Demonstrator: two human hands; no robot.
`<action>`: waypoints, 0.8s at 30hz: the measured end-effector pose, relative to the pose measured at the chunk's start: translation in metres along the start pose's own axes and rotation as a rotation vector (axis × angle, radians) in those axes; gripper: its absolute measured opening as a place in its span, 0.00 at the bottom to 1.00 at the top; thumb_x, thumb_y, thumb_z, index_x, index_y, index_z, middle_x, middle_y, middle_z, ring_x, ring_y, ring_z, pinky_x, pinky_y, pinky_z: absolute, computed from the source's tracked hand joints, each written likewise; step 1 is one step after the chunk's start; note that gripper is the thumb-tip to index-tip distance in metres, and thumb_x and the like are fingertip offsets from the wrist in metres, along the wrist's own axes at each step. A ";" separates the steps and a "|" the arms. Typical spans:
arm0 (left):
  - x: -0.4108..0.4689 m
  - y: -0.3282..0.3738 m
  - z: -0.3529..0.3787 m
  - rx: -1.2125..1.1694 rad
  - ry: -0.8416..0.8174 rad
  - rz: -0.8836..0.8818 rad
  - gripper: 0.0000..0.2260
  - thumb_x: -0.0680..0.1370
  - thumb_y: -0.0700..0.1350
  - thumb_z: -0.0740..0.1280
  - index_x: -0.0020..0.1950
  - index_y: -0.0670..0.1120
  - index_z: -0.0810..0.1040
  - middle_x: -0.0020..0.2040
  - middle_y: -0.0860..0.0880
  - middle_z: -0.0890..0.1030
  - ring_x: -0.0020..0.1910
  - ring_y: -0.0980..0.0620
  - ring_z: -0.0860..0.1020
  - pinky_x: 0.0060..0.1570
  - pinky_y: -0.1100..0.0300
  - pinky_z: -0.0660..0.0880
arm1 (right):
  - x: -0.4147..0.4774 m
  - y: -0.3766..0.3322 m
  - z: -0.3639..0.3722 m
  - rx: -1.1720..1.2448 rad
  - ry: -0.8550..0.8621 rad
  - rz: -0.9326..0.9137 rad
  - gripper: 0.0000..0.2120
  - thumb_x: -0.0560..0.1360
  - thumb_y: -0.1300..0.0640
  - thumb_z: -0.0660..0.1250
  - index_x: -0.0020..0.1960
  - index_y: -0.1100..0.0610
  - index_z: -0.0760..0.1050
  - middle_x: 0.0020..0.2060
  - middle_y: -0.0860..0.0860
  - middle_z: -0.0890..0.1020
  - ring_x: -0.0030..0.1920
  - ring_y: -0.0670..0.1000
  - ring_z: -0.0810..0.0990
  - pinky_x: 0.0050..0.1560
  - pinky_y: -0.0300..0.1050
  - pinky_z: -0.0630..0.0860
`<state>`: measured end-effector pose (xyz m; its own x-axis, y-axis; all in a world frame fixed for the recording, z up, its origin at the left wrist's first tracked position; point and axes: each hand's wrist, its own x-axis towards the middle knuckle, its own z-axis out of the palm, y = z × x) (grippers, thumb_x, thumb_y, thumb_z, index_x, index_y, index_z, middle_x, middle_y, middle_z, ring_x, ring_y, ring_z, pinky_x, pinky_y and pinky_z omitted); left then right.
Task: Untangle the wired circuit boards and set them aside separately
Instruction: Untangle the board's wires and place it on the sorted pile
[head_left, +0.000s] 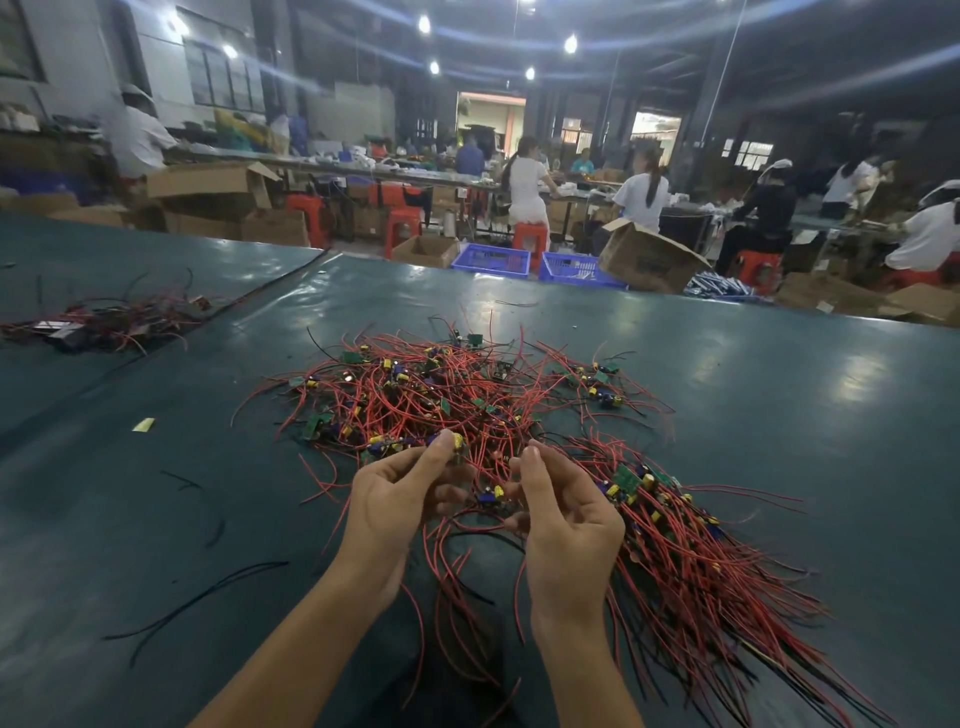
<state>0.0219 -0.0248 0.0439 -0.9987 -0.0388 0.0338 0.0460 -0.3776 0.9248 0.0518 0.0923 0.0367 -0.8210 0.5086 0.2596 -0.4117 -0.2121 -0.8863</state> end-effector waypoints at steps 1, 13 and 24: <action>0.000 0.000 0.000 -0.041 0.012 -0.045 0.11 0.68 0.52 0.72 0.38 0.43 0.84 0.39 0.42 0.85 0.28 0.54 0.78 0.28 0.66 0.75 | -0.001 0.000 -0.001 -0.007 0.004 -0.019 0.08 0.70 0.51 0.71 0.44 0.56 0.84 0.35 0.53 0.85 0.33 0.46 0.81 0.28 0.37 0.75; 0.001 -0.004 0.002 -0.229 -0.066 -0.274 0.07 0.75 0.41 0.69 0.52 0.43 0.81 0.33 0.46 0.82 0.28 0.54 0.80 0.27 0.66 0.76 | -0.003 0.012 0.004 -0.224 -0.149 0.014 0.04 0.76 0.58 0.72 0.43 0.52 0.84 0.37 0.48 0.86 0.38 0.45 0.84 0.38 0.33 0.77; -0.003 -0.012 0.004 0.266 -0.178 0.043 0.04 0.77 0.33 0.65 0.45 0.37 0.80 0.31 0.46 0.83 0.30 0.53 0.81 0.31 0.64 0.77 | 0.001 0.019 -0.001 -0.254 -0.054 0.174 0.05 0.75 0.56 0.72 0.40 0.52 0.82 0.34 0.49 0.86 0.36 0.45 0.85 0.33 0.34 0.78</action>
<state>0.0247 -0.0167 0.0343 -0.9854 0.1218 0.1190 0.1040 -0.1228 0.9870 0.0439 0.0900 0.0199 -0.8930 0.4365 0.1095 -0.1567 -0.0735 -0.9849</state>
